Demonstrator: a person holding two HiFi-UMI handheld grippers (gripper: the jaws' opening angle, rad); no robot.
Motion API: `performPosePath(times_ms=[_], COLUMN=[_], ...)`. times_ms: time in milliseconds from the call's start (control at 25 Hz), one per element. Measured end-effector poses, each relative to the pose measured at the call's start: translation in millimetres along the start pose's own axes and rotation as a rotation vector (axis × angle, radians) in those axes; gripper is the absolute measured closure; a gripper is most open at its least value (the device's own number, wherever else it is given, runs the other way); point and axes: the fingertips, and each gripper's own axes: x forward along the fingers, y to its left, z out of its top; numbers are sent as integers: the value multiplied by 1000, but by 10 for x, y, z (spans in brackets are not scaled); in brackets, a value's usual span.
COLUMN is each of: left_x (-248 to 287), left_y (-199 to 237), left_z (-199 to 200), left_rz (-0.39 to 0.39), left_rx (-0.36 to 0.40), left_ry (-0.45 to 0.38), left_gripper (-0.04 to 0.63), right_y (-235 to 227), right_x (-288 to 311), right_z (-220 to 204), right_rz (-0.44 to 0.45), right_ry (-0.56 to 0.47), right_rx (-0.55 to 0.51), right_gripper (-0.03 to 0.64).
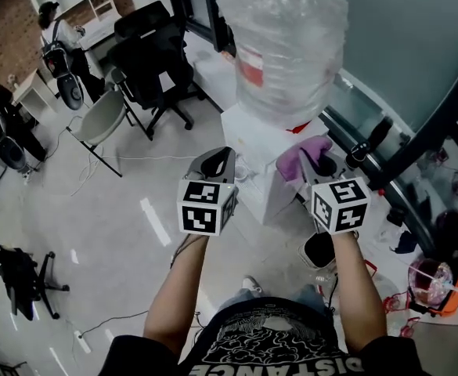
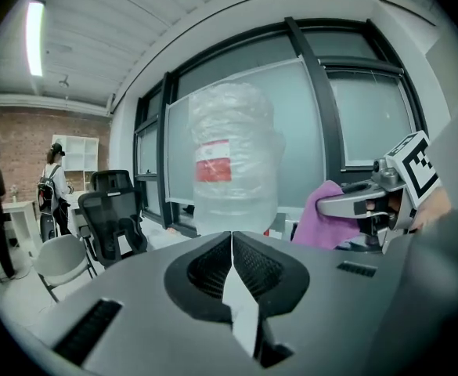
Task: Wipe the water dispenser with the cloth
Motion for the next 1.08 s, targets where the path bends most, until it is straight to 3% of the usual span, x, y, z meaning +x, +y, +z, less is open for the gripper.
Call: performPosePath(times_ms=[640, 1080], left_x=[-62, -81], left_y=[263, 291], left_z=[85, 80], left_rz=[4, -11], left_rx=[9, -31], left_ry=[-31, -45], left_gripper=[568, 568], right_y=[-92, -55], right_x=[-119, -115], right_z=[163, 234], right_rz=[-60, -59], right_ry=[-35, -49], right_rx=[-31, -58], right_gripper=[574, 574])
